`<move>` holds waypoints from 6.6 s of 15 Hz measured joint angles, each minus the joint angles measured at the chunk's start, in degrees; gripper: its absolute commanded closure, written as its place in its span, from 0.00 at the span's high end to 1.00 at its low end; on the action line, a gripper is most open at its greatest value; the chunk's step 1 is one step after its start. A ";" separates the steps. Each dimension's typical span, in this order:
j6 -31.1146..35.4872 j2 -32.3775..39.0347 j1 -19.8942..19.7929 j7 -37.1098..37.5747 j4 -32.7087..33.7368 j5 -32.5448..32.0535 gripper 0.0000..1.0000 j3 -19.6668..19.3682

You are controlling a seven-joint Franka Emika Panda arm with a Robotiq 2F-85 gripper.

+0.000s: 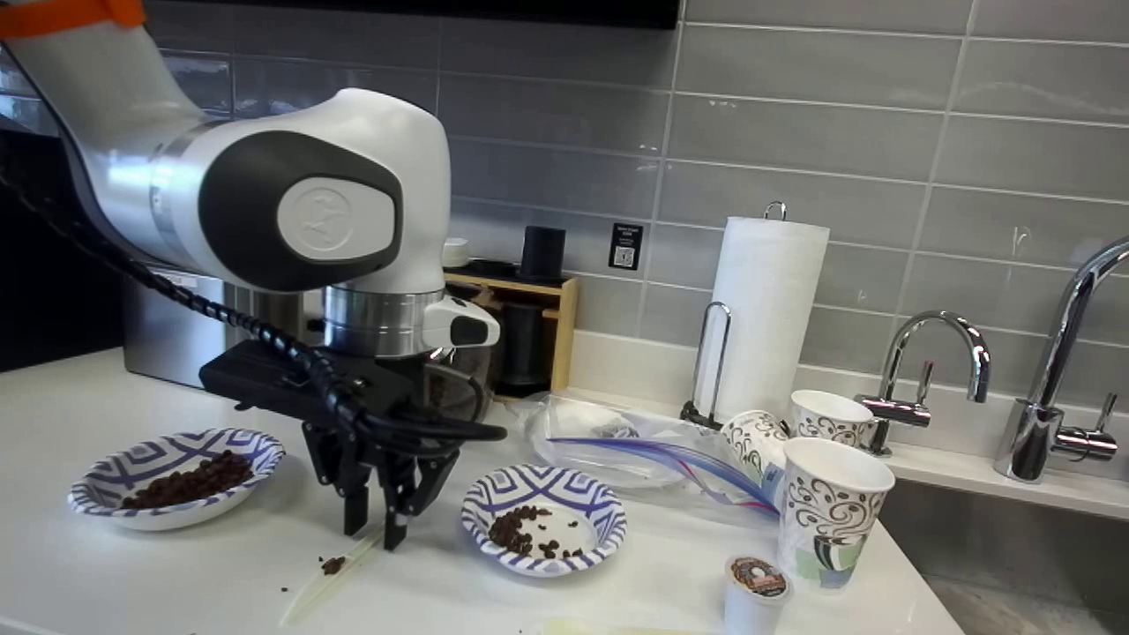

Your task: Pick up the beans in the bowl on the left then place them on the plastic knife and then drop the beans on the knife into the bowl on the right

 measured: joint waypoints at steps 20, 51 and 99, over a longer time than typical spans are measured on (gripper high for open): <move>-1.18 0.69 0.01 0.65 0.81 -0.87 0.03 0.18; -10.23 -2.43 -1.48 0.53 6.32 -1.81 0.03 -0.73; -8.57 -3.81 -6.32 7.12 16.18 -7.04 0.03 -6.71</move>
